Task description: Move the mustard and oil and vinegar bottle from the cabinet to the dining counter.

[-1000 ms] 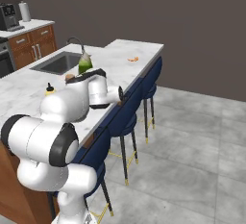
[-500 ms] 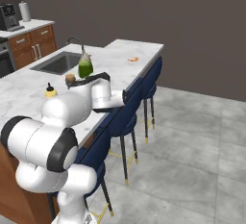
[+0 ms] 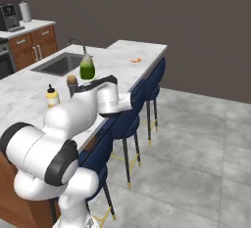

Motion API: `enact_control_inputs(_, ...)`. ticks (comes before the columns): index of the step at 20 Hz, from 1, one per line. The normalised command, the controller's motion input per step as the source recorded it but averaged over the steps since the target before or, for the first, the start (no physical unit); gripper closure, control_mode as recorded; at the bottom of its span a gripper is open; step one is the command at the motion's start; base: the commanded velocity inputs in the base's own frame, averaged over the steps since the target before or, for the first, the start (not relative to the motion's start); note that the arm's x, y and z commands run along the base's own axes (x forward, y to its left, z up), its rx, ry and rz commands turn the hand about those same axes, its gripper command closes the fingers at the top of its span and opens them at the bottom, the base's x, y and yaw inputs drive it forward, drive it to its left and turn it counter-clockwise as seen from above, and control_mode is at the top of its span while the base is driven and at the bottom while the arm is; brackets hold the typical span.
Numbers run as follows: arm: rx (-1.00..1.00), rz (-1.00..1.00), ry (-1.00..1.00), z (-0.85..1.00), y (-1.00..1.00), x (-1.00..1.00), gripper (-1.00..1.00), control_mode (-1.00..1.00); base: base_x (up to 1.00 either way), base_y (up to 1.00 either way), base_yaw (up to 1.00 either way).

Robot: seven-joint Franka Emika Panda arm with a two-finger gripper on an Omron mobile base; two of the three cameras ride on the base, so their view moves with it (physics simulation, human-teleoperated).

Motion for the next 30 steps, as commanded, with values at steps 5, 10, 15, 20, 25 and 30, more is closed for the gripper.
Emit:
enact_control_inputs(5,0.00,-0.03,0.04,0.31,-0.01,-0.27,-1.00,-1.00,0.00,0.00,0.00)
enact_control_inputs(10,0.00,-0.16,0.14,0.36,0.00,-0.37,-1.00,-1.00,0.00,0.00,0.00)
enact_control_inputs(15,-0.04,-0.20,0.15,0.33,0.00,-0.41,-1.00,-1.00,0.00,0.00,0.00)
enact_control_inputs(20,-0.11,-0.17,0.10,0.30,0.06,-0.49,-1.00,-1.00,0.00,0.00,0.00)
enact_control_inputs(25,-0.01,-0.24,0.18,0.32,0.08,-0.47,-1.00,-1.00,0.00,0.00,0.00)
enact_control_inputs(30,0.00,-0.17,0.21,0.29,0.07,-0.52,-1.00,-1.00,0.00,0.00,0.00)
